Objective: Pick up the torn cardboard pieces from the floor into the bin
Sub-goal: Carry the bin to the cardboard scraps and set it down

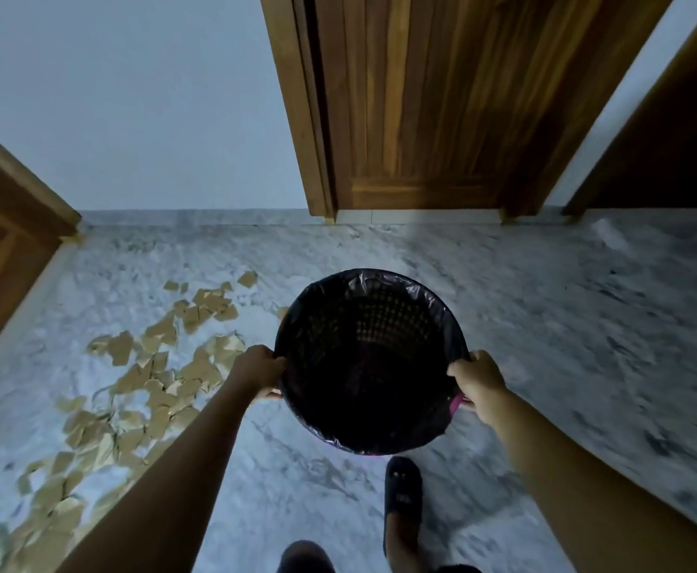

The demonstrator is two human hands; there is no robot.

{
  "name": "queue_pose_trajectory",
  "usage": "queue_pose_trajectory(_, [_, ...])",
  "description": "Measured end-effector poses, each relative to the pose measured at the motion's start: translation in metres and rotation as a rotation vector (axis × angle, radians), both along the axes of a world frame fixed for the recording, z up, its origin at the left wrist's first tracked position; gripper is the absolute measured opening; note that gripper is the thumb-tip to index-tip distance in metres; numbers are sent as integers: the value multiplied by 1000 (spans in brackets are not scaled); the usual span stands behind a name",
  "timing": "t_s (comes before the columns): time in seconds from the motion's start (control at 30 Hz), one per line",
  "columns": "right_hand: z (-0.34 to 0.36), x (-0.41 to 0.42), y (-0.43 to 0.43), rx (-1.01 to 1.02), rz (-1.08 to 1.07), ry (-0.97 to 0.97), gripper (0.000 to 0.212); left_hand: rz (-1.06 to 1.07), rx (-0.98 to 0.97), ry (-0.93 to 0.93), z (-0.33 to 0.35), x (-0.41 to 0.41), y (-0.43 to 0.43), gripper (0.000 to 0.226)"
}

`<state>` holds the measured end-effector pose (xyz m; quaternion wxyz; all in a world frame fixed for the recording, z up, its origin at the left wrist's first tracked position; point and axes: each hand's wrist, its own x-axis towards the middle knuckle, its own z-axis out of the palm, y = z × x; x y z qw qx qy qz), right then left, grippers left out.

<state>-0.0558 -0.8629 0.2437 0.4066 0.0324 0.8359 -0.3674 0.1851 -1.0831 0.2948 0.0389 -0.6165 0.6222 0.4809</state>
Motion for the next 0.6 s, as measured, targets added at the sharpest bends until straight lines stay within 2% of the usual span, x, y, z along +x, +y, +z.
queue_pose_trajectory(0.1, [-26,-32,-43,38,-2,14,27,23,51,-9,-43,-29,-36,13])
queue_pose_trajectory(0.23, [-85,-75,-94,103,31,62,23,72,119,-16,-115,-69,-89,11])
queue_pose_trajectory(0.33, [-138,-101,-126,162,21,82,19,32,150,-42,-172,-99,-124,5])
queue_pose_trajectory(0.6, [-297,-158,-199,172,-60,97,12,94,222,-27,-347,-163,-203,27])
